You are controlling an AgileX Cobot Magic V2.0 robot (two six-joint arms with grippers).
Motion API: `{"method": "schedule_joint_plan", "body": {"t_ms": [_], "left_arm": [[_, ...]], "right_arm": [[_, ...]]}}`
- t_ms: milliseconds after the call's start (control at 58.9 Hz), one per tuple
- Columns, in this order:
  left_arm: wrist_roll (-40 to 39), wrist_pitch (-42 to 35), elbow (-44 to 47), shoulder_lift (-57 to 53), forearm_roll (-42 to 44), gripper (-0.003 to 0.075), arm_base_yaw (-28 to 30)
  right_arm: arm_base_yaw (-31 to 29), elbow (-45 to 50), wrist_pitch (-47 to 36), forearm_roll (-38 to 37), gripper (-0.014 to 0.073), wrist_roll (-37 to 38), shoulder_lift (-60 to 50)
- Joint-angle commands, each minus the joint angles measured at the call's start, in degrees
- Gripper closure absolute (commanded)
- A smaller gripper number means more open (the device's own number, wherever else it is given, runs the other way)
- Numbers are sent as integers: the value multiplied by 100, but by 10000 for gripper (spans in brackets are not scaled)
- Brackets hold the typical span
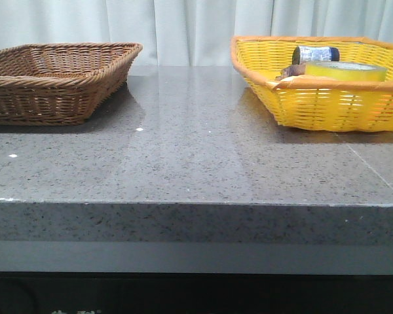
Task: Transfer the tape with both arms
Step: 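Move the right gripper over the yellow basket toward the tape roll, then grasp the clear yellow tape roll with the right gripper and lift it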
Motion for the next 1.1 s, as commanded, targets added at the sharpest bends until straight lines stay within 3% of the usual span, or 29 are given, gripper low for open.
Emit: {"method": "schedule_joint_plan", "body": {"t_ms": [0, 85, 136, 204, 272, 526, 1087], "left_arm": [[-66, -419, -215, 52, 112, 671, 19], [-66, -428, -215, 52, 258, 483, 19], [-66, -417, -215, 52, 258, 306, 19], [-66, -417, -215, 52, 258, 141, 19], [-66, -417, -215, 52, 258, 54, 19], [-66, -454, -215, 52, 258, 50, 19], [-66, -454, -215, 52, 258, 50, 19]], "right_arm": [[-42, -223, -378, 70, 469, -32, 86], [-42, -223, -396, 70, 265, -32, 86], [-42, -223, -420, 70, 172, -32, 86], [-42, -223, -442, 70, 107, -32, 86], [-42, -191, -465, 70, 103, -32, 86], [-42, -615, -466, 142, 107, -32, 1047], [221, -3924, 150, 159, 105, -32, 5254]]}}
